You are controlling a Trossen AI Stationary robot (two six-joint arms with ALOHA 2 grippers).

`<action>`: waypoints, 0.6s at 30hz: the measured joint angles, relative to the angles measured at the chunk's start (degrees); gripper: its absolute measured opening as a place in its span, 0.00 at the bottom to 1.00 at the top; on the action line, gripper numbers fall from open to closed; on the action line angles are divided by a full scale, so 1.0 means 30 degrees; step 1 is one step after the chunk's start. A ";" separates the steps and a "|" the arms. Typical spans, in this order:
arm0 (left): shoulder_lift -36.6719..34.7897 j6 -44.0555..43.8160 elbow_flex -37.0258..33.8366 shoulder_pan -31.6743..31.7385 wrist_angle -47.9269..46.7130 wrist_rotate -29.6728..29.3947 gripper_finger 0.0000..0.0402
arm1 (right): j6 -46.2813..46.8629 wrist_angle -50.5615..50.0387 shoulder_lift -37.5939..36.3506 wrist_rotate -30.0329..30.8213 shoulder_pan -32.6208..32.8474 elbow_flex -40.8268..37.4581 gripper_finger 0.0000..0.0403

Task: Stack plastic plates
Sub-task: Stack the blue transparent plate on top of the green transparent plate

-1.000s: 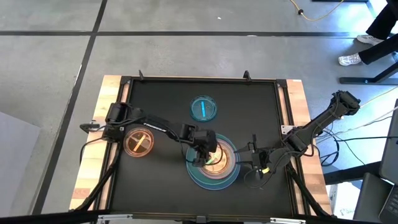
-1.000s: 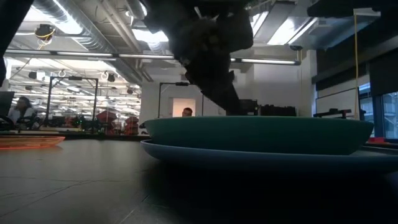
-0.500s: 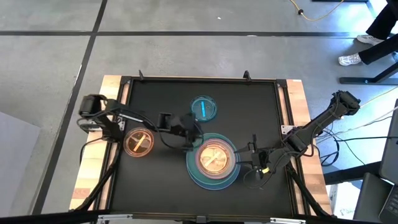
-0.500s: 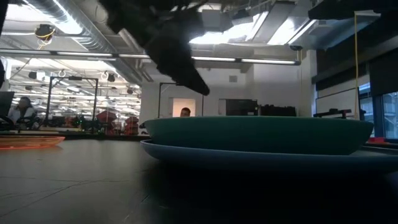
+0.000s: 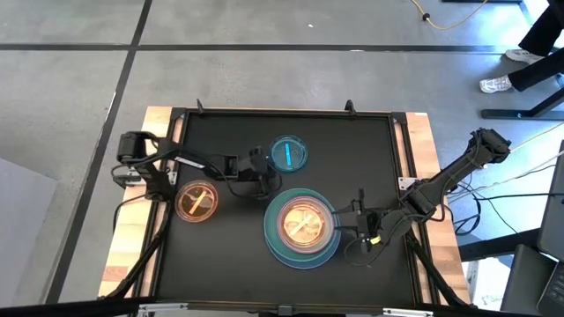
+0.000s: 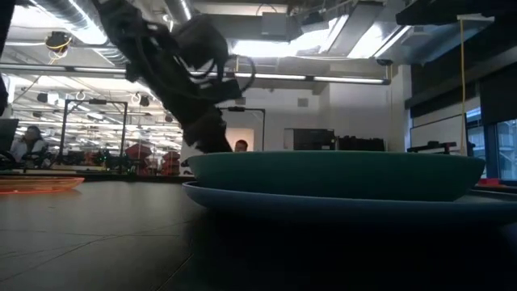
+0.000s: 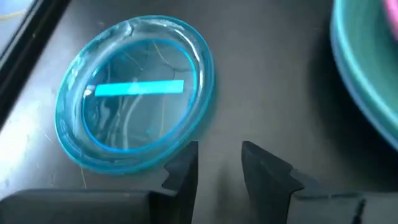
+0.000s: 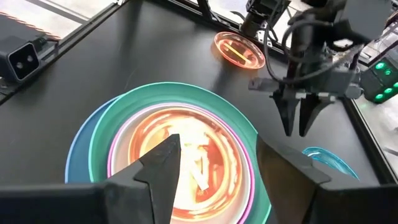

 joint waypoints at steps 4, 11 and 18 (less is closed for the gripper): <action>0.1343 0.2235 0.0007 0.0478 0.2107 0.0026 0.29 | 0.0000 0.0008 0.0000 0.0007 0.0000 0.0000 0.50; 0.3440 0.4382 0.0639 0.0969 0.3752 0.0053 0.29 | 0.0000 -0.0002 0.0000 0.0007 0.0000 0.0000 0.50; 0.4586 0.4047 0.0845 0.1628 0.4640 0.0112 0.29 | 0.0001 -0.0013 0.0095 -0.0007 0.0000 0.0000 0.50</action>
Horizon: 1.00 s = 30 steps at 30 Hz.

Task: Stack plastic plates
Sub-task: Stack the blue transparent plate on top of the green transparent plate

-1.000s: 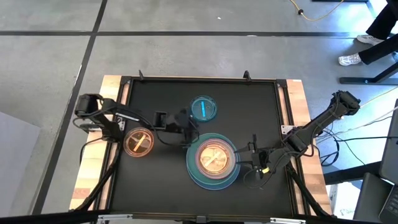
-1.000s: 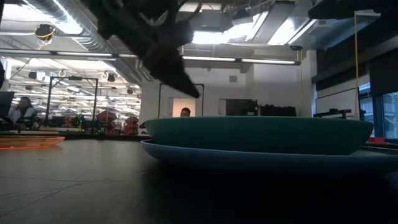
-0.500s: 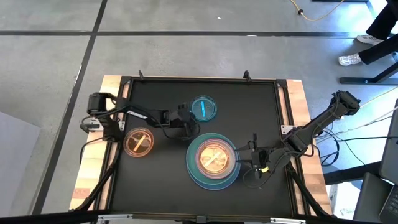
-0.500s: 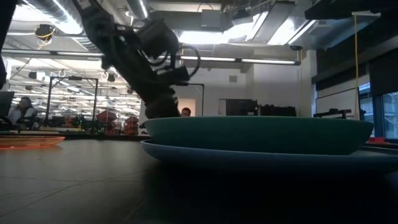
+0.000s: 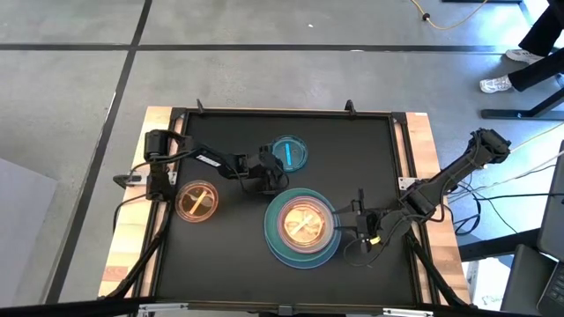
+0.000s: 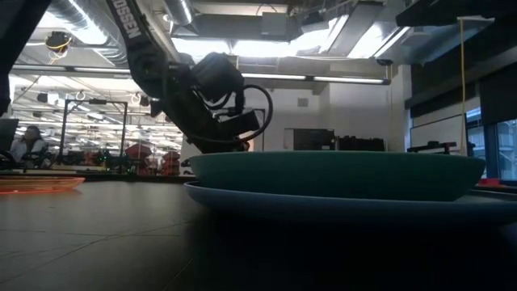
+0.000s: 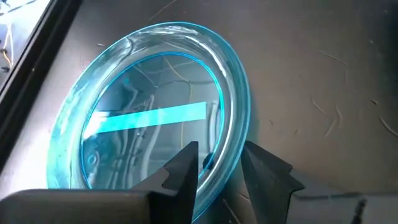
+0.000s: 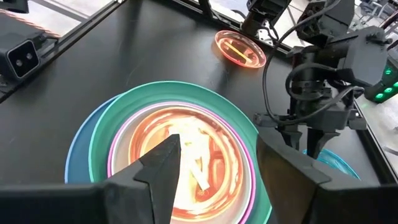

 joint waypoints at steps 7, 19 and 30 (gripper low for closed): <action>0.0048 -0.0226 0.0007 0.0025 -0.0096 0.0057 0.18 | 0.0104 0.0024 -0.0003 -0.0035 -0.0499 0.0000 0.50; -0.1889 -0.0123 -0.0096 -0.1137 -0.1110 -0.1016 0.01 | 0.0291 -0.0172 0.0000 -0.0335 -0.0634 0.0000 0.50; -0.6071 -0.0783 -0.0066 -0.3916 -0.1813 0.3326 0.01 | 0.0295 -0.0179 -0.0003 -0.0335 -0.0626 0.0000 0.50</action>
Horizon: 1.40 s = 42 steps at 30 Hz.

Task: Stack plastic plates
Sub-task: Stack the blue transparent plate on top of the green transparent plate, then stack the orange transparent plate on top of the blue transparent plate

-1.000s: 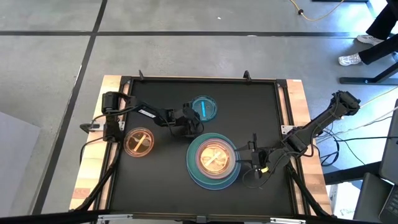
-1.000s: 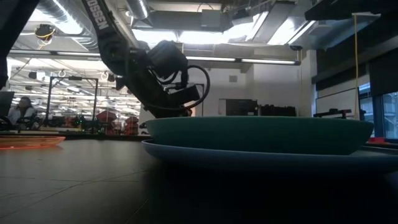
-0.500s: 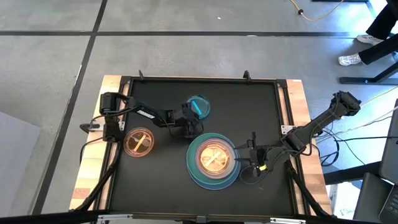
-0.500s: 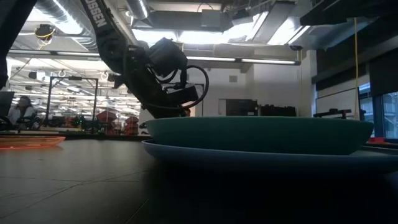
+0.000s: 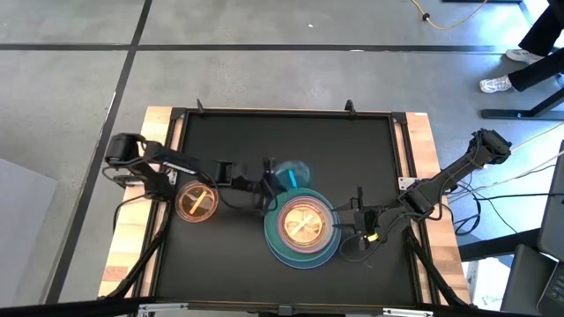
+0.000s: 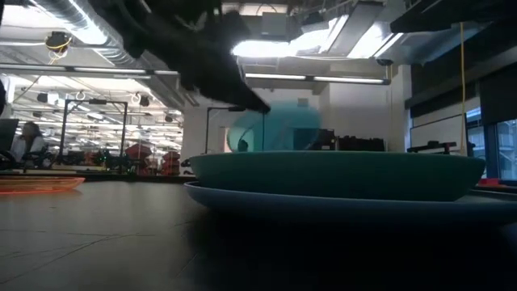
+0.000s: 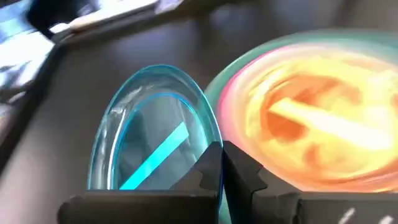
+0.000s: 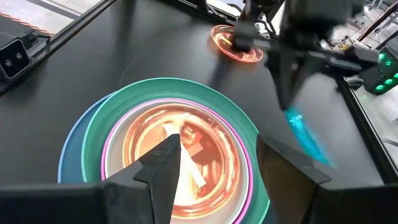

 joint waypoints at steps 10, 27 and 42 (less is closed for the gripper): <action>-0.0589 -0.0955 0.0000 -0.2246 0.1774 0.5220 0.01 | 0.0004 -0.0841 0.0002 0.0057 0.0000 0.0000 0.50; 0.1604 -0.3730 0.0015 -0.3972 0.4440 0.2903 0.05 | 0.0003 -0.0964 0.0003 0.0517 0.0007 0.0000 0.50; 0.1638 -0.3979 0.0015 -0.3972 0.4746 0.2259 0.35 | 0.0003 -0.0936 0.0003 0.0517 0.0007 0.0000 0.50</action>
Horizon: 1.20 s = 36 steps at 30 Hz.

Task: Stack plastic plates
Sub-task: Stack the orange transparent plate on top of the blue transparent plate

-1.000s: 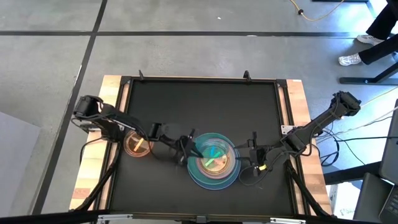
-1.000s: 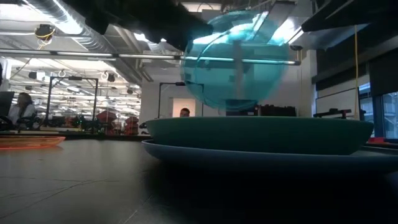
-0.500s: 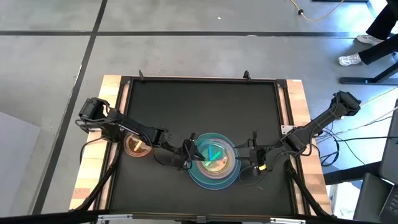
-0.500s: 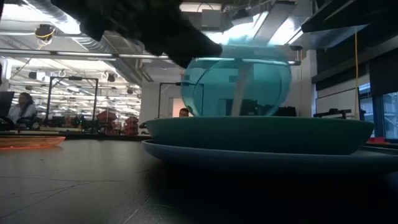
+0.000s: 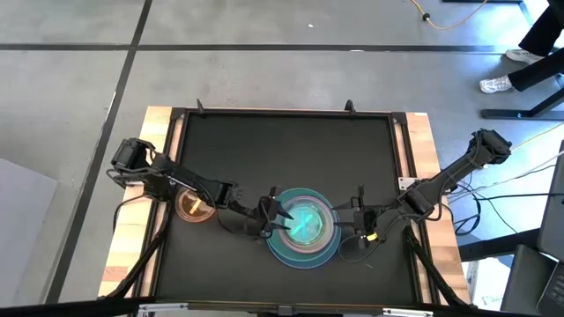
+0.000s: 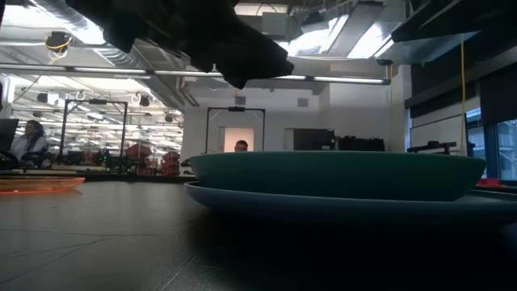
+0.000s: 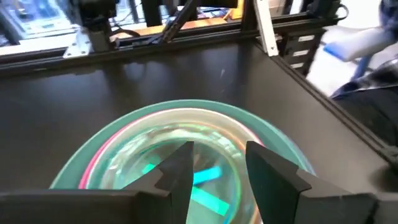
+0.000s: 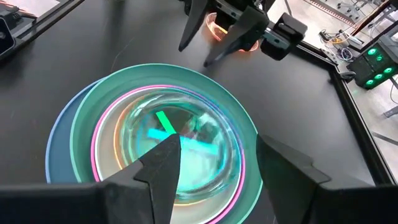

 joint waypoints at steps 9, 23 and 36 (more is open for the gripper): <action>-0.0206 -0.0041 0.0007 0.0050 -0.3955 -0.3448 0.35 | 0.0002 0.0007 0.0000 0.0000 0.0000 0.0000 0.50; -0.4507 -1.2938 0.0029 -0.2674 -1.6720 -0.5635 0.34 | 0.0284 0.0006 0.0000 0.0000 -0.0007 0.0000 0.50; -0.4073 -2.3889 0.0007 -0.4124 -2.6623 -0.5021 0.34 | 0.0335 0.0335 0.0000 0.0000 -0.0007 0.0000 0.50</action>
